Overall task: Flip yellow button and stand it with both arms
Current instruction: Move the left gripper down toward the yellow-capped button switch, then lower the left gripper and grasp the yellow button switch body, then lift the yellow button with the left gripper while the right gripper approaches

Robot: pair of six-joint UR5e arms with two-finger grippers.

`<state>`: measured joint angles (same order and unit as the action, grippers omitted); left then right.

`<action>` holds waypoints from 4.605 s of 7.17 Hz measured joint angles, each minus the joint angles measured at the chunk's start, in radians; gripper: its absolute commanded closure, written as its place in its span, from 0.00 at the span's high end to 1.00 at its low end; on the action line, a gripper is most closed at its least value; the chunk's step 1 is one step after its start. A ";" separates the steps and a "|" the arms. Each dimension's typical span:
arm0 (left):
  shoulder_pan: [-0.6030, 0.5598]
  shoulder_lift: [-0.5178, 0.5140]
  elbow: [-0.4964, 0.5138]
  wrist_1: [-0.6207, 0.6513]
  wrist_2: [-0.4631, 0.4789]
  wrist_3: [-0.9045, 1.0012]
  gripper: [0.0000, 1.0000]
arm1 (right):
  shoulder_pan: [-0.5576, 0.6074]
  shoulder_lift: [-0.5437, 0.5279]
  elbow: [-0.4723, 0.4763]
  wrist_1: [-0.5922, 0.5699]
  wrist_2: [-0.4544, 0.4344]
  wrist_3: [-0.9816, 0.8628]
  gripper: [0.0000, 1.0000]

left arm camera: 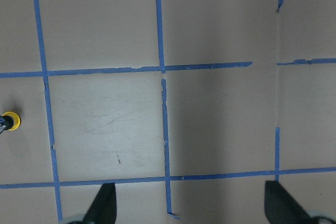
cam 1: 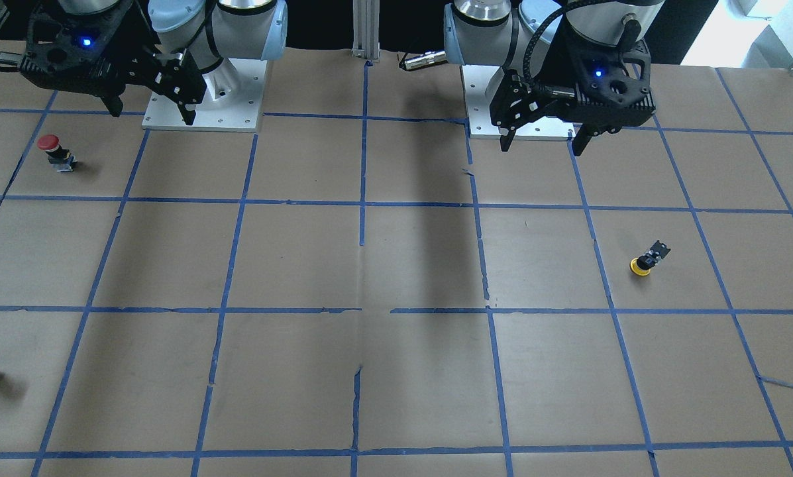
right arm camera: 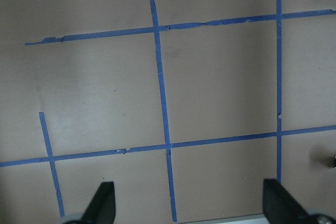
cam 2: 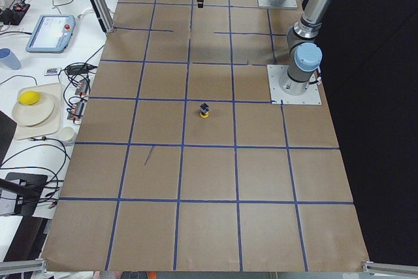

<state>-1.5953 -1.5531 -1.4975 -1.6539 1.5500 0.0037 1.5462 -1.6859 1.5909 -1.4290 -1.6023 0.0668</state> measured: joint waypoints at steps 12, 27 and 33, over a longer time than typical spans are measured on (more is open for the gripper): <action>0.454 -0.013 -0.312 0.277 0.065 0.908 0.98 | 0.000 0.000 0.005 0.012 -0.003 0.001 1.00; 0.687 -0.208 -0.585 0.779 0.016 1.558 0.33 | -0.007 0.007 0.004 0.006 0.010 -0.001 1.00; 0.670 -0.161 -0.580 0.730 0.002 1.553 0.09 | -0.006 0.010 0.004 0.006 0.013 0.002 1.00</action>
<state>-0.9255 -1.7146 -2.0776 -0.9234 1.5522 1.5566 1.5403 -1.6761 1.5949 -1.4232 -1.5897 0.0692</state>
